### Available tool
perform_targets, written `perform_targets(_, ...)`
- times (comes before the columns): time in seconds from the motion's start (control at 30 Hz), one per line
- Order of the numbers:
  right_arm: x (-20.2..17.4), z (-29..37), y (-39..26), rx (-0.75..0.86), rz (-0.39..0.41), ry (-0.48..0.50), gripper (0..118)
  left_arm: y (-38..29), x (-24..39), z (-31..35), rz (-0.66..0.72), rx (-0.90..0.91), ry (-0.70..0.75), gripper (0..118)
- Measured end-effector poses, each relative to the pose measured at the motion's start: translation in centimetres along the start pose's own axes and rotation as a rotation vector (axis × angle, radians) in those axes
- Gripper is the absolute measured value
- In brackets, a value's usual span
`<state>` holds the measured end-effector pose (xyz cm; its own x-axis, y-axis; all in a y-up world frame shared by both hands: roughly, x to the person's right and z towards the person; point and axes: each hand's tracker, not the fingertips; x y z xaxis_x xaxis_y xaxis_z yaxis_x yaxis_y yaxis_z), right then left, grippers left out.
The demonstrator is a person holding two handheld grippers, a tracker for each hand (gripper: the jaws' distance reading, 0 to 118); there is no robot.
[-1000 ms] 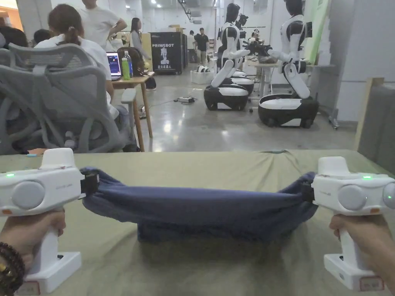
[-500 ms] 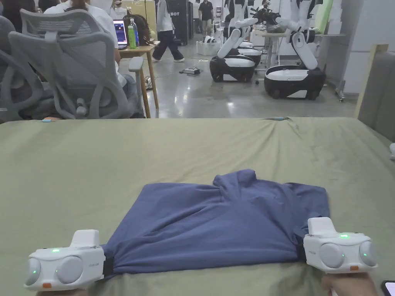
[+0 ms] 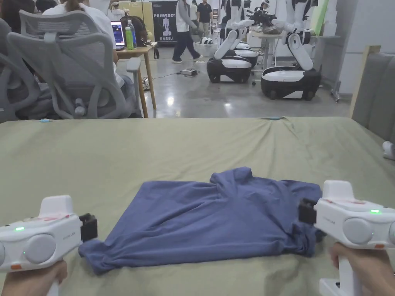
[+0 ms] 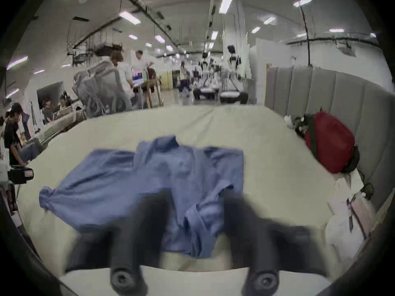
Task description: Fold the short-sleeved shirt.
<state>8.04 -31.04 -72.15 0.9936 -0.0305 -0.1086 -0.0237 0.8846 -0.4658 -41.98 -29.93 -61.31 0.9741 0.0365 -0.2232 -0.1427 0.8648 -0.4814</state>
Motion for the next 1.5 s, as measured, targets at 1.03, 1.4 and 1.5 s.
perform_targets(1.03,-2.5,-13.2,9.1,-0.113,0.182,0.168,53,-1.9,1.1,-3.9,0.044,-0.135,-0.056,3)
perform_targets(1.4,-5.4,-30.0,10.9,-0.362,0.372,0.149,93,-1.1,1.3,-4.9,0.026,-0.121,-0.058,3)
perform_targets(1.5,-5.9,-32.3,9.2,-0.456,0.393,0.14,78,-1.1,1.3,-5.1,0.018,-0.121,-0.058,3)
